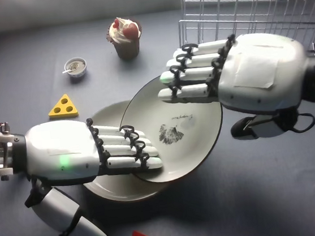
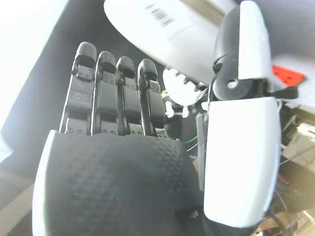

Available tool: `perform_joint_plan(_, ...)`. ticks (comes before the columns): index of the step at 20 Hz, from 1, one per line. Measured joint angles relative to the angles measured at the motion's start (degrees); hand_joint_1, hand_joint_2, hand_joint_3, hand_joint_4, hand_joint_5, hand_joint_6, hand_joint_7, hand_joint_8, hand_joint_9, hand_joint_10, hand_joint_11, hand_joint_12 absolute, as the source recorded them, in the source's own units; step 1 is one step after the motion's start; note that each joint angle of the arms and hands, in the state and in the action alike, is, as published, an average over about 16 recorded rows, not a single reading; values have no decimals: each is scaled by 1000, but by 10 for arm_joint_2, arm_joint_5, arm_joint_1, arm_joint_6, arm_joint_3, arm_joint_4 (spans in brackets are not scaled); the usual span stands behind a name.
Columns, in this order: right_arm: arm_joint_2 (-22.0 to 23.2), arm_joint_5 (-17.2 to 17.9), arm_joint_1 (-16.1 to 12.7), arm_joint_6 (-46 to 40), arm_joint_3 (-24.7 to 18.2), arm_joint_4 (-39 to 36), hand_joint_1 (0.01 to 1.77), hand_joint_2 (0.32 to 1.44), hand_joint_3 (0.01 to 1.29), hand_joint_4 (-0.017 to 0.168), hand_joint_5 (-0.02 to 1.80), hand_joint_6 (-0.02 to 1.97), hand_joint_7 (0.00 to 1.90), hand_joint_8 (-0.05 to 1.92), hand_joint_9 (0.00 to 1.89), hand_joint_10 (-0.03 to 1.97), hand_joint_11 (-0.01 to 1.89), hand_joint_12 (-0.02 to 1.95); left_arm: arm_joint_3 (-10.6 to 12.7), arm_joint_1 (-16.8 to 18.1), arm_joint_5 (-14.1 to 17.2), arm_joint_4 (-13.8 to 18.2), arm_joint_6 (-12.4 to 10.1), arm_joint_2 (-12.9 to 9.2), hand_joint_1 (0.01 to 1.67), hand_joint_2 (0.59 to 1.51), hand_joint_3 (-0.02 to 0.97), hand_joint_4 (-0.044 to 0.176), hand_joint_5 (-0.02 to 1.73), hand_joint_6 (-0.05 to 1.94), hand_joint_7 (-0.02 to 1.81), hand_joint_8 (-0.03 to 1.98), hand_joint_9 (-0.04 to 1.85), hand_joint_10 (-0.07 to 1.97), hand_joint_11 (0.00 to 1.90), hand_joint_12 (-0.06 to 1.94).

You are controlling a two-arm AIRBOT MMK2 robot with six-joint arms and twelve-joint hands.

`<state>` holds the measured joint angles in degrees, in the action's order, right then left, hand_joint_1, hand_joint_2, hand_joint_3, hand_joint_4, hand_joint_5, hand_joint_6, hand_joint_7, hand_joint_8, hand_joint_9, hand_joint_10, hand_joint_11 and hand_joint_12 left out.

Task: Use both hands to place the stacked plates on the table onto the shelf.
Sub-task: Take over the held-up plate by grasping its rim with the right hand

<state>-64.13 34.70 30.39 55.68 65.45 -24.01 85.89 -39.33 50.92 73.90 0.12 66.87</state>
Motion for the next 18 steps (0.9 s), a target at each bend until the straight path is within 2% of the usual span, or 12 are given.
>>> perform_joint_plan(10, -39, -22, -2, 14, 9, -2, 1188, 910, 17, 4, 391, 2, 323, 2, 279, -4, 304, 64, 2, 0, 1, 0, 0, 0, 73, 977, -7, -4, 65, -29, 48, -19, 88, -24, 97, 6)
perform_joint_plan(15, -47, -27, -2, 21, 10, -1, 1234, 940, 17, 4, 505, 3, 436, 2, 416, -1, 427, 115, 3, 0, 1, -1, 0, 1, 87, 972, -7, -4, 69, -29, 50, -19, 91, -24, 106, 6)
perform_joint_plan(18, -49, -26, -2, 24, 9, -1, 1287, 953, 17, 4, 603, 60, 548, 44, 529, 79, 527, 214, 4, 0, 2, -2, 0, 1, 94, 968, -7, -4, 71, -28, 54, -20, 98, -25, 116, 6)
